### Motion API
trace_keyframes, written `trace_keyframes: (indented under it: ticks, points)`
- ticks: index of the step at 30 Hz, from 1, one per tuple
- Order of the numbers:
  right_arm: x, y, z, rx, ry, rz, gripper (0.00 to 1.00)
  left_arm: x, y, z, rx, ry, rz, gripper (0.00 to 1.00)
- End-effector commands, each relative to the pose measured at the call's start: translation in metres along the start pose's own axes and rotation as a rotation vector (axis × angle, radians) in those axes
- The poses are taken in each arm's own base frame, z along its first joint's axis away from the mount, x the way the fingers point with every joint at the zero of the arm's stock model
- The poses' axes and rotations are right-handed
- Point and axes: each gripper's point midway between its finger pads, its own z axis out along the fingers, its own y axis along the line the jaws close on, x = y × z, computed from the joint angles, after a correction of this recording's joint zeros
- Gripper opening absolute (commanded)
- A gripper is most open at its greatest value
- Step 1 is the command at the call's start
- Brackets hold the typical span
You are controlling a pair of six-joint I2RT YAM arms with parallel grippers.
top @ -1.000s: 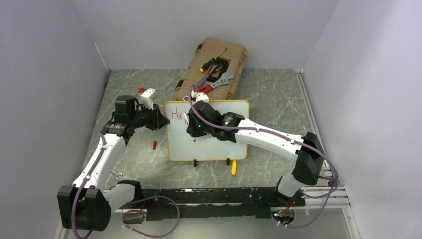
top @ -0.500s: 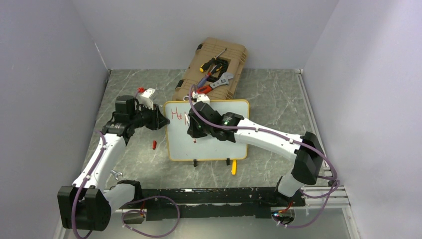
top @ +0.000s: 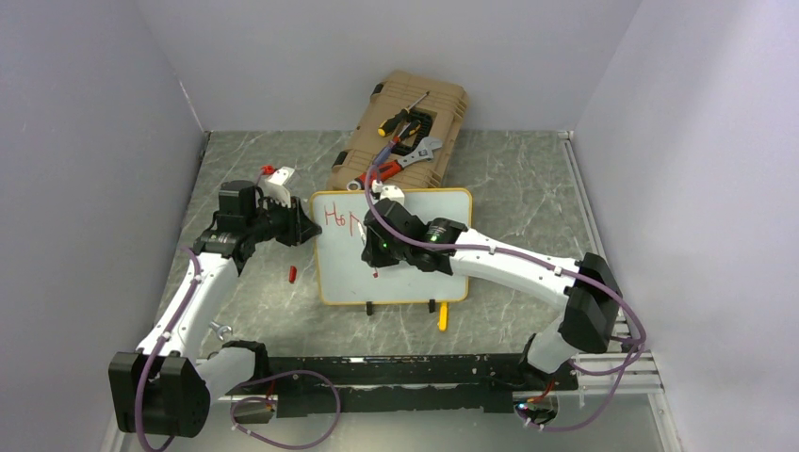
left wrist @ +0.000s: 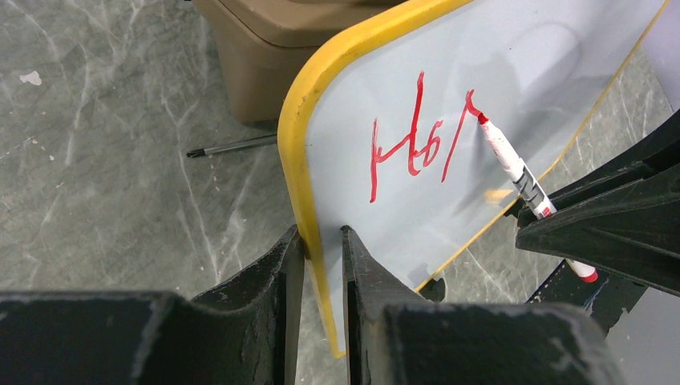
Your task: Write a sentence on the whiteboard
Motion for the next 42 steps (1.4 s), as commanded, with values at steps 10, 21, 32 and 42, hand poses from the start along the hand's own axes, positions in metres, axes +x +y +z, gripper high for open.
trace_keyframes:
  ticks: [10,21,32,42]
  points:
    - [0.003,0.011,0.007,-0.025,0.022,-0.034,0.00,-0.007,-0.016,-0.006,0.043,-0.015,0.056,0.00]
    - [-0.011,0.019,-0.009,-0.069,-0.058,-0.044,0.00,-0.007,-0.016,-0.005,0.041,-0.015,0.058,0.00]
    - [-0.006,0.004,-0.009,-0.003,-0.055,-0.029,0.00,-0.007,-0.016,-0.005,0.039,-0.013,0.058,0.00]
    - [0.010,-0.007,-0.005,0.035,-0.005,-0.019,0.00,-0.007,-0.016,-0.005,0.039,-0.013,0.059,0.00]
